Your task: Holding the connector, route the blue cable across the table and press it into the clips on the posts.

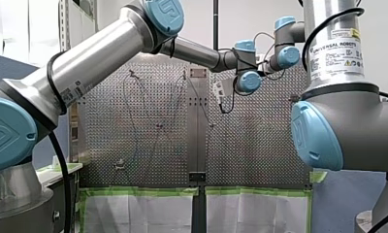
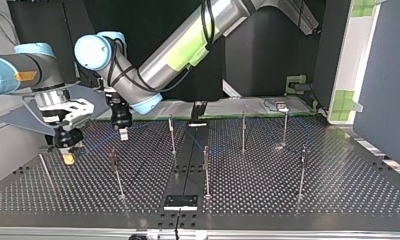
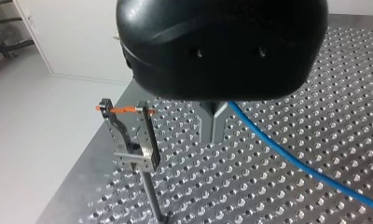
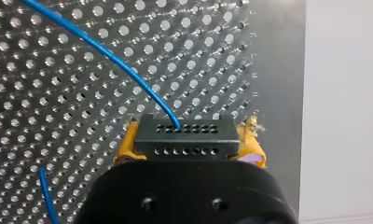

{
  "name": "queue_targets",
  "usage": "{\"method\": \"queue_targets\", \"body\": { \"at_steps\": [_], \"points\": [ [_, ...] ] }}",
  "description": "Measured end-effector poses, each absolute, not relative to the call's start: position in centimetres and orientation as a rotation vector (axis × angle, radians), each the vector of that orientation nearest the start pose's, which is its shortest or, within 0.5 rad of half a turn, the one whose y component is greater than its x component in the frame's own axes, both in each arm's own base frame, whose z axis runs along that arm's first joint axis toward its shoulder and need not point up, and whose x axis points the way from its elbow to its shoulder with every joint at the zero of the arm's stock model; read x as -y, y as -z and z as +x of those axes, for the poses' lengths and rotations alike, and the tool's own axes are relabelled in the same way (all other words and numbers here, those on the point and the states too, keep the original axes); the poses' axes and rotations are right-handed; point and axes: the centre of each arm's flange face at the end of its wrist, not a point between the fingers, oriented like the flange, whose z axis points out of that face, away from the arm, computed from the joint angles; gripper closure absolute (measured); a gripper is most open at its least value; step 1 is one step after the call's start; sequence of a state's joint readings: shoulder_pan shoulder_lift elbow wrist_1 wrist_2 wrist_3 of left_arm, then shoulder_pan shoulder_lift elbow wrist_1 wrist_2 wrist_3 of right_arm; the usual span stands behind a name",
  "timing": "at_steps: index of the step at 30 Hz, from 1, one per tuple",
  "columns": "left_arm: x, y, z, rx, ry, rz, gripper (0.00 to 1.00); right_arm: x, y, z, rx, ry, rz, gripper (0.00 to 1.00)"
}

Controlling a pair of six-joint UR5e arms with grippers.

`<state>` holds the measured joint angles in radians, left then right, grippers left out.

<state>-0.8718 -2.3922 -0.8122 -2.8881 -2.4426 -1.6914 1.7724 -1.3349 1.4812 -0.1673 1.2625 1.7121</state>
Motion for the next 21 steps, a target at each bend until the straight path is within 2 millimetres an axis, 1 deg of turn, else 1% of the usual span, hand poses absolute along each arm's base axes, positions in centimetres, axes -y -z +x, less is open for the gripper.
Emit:
{"method": "queue_targets", "body": {
  "at_steps": [12, 21],
  "points": [
    [62.1, -34.2, 48.4, -1.423, 0.206, -0.257, 1.00, 53.3, -42.1, 28.8, 0.995, -1.697, 1.556, 1.00],
    [61.6, -34.5, 48.9, -1.414, 0.201, -0.277, 1.00, 53.1, -42.4, 29.1, 0.981, -1.707, 1.561, 1.00]
  ]
}}
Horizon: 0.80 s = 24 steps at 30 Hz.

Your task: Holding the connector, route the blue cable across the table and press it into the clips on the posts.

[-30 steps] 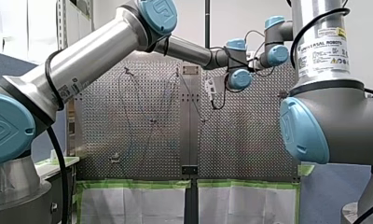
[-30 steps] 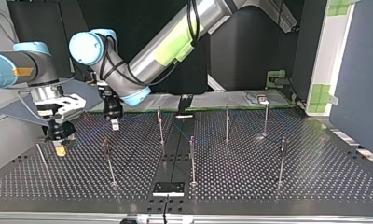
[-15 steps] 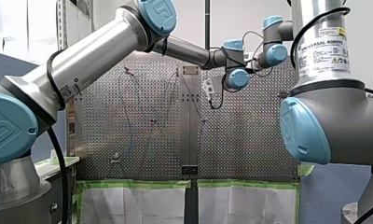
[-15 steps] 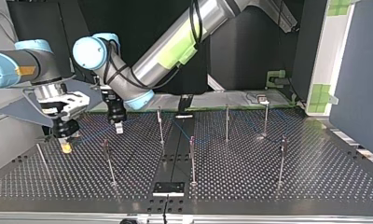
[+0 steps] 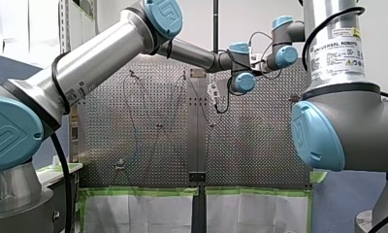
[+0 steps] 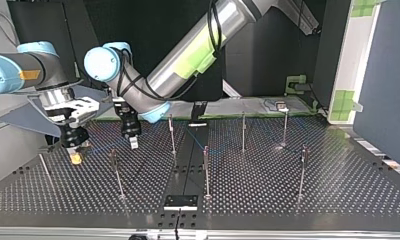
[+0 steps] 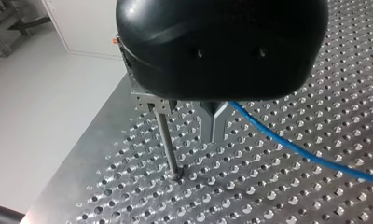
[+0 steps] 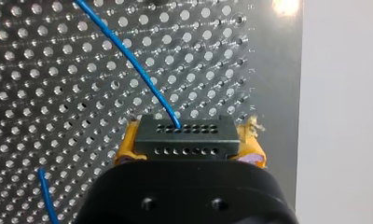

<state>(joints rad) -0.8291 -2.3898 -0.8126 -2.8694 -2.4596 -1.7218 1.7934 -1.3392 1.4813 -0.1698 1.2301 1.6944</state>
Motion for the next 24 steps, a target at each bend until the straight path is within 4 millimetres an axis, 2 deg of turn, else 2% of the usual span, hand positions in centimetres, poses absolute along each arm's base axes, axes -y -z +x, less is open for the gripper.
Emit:
{"method": "queue_targets", "body": {
  "at_steps": [7, 13, 20, 24],
  "points": [
    [61.5, -35.2, 49.0, -1.394, 0.214, -0.295, 1.00, 53.0, -42.6, 29.2, 0.967, -1.720, 1.562, 1.00],
    [60.9, -35.6, 49.9, -1.377, 0.217, -0.313, 1.00, 53.1, -42.7, 29.3, 0.952, -1.742, 1.568, 1.00],
    [59.9, -35.9, 52.1, -1.339, 0.220, -0.308, 1.00, 53.5, -42.9, 29.1, 0.940, -1.774, 1.547, 1.00],
    [58.8, -35.3, 53.8, -1.326, 0.205, -0.293, 1.00, 53.9, -42.9, 28.9, 0.935, -1.792, 1.530, 1.00]
  ]
}}
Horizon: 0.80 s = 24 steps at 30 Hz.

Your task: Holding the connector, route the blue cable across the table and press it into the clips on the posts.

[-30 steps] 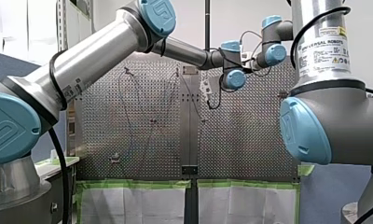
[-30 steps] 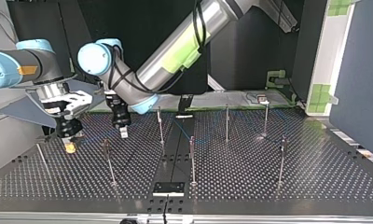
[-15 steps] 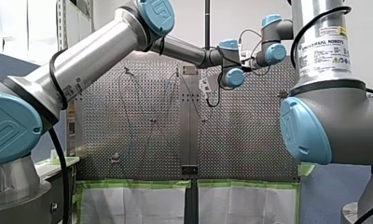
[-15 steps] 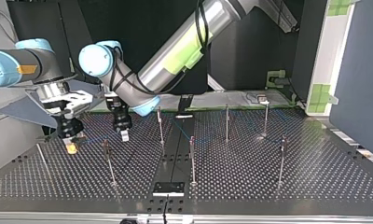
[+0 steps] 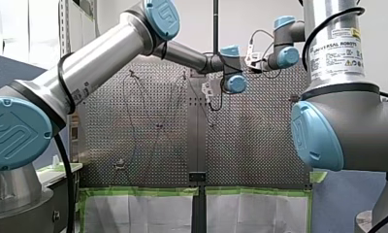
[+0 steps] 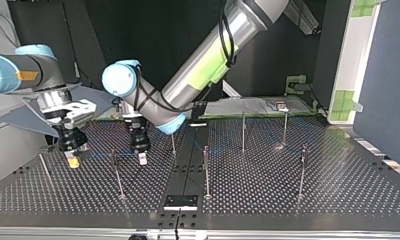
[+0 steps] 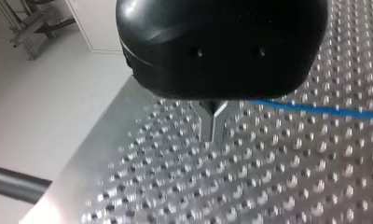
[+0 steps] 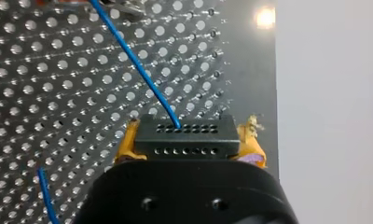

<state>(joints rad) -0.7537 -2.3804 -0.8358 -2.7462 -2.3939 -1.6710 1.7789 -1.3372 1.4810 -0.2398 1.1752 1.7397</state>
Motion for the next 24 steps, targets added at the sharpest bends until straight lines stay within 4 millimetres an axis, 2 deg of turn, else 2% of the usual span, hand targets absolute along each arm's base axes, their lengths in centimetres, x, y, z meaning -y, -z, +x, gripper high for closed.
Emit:
{"method": "queue_targets", "body": {
  "at_steps": [3, 8, 9, 10, 12, 13, 14, 15, 16, 17, 18, 24],
  "points": [
    [57.7, -34.6, 55.1, -1.318, 0.201, -0.286, 1.00, 54.4, -42.5, 28.8, 0.938, -1.797, 1.527, 1.00],
    [57.1, -33.7, 56.2, -1.303, 0.219, -0.266, 1.00, 55.0, -41.8, 28.7, 0.944, -1.795, 1.527, 1.00],
    [57.1, -33.6, 56.3, -1.300, 0.224, -0.261, 0.89, 55.0, -41.7, 28.7, 0.944, -1.795, 1.527, 1.00],
    [57.1, -33.6, 56.3, -1.298, 0.230, -0.257, 0.89, 55.1, -41.6, 28.7, 0.944, -1.795, 1.527, 1.00],
    [57.3, -33.6, 56.3, -1.295, 0.245, -0.244, 0.65, 55.2, -41.6, 28.6, 0.944, -1.794, 1.527, 1.00],
    [57.5, -33.6, 56.2, -1.294, 0.251, -0.239, 0.65, 55.2, -41.6, 28.6, 0.943, -1.794, 1.526, 1.00],
    [57.6, -33.6, 56.1, -1.294, 0.257, -0.232, 0.53, 55.2, -41.5, 28.6, 0.943, -1.794, 1.527, 1.00],
    [57.7, -33.6, 56.0, -1.295, 0.261, -0.229, 0.33, 55.2, -41.5, 28.6, 0.942, -1.793, 1.527, 1.00],
    [57.8, -33.6, 55.9, -1.296, 0.264, -0.226, 0.33, 55.2, -41.5, 28.6, 0.942, -1.793, 1.527, 1.00],
    [57.9, -33.5, 55.8, -1.300, 0.268, -0.223, 0.20, 55.2, -41.5, 28.6, 0.941, -1.793, 1.528, 1.00],
    [58.0, -33.5, 55.7, -1.304, 0.269, -0.222, 0.00, 55.2, -41.5, 28.6, 0.941, -1.793, 1.528, 1.00],
    [57.9, -33.1, 55.4, -1.333, 0.259, -0.207, 0.00, 55.2, -41.5, 28.6, 0.940, -1.793, 1.529, 1.00]
  ]
}}
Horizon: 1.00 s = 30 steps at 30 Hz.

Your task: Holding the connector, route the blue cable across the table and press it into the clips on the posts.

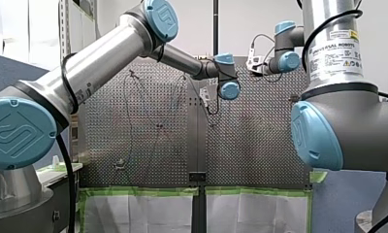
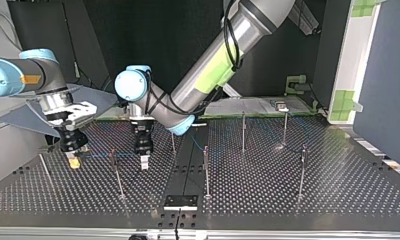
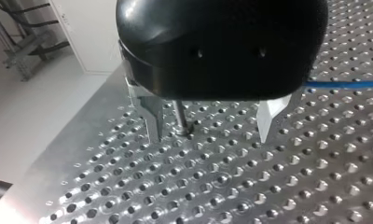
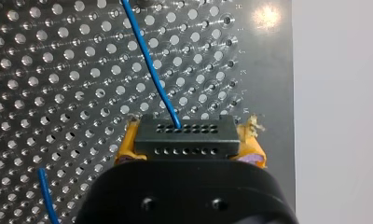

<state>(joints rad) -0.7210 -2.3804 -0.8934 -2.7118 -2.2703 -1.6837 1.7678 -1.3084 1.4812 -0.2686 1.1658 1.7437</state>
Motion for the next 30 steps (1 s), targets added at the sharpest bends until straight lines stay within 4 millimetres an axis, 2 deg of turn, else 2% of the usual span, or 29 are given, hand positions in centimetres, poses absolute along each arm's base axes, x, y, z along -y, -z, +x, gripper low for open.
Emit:
{"method": "queue_targets", "body": {
  "at_steps": [13, 19, 30],
  "points": [
    [57.7, -32.5, 54.5, -1.402, 0.244, -0.185, 0.00, 55.1, -41.5, 28.6, 0.939, -1.792, 1.531, 1.00],
    [57.8, -33.1, 52.8, -1.435, 0.269, -0.186, 0.00, 55.1, -41.5, 28.6, 0.940, -1.791, 1.532, 1.00],
    [58.7, -36.1, 48.4, -1.411, 0.357, -0.115, 0.00, 55.0, -41.6, 28.7, 0.939, -1.792, 1.536, 1.00]
  ]
}}
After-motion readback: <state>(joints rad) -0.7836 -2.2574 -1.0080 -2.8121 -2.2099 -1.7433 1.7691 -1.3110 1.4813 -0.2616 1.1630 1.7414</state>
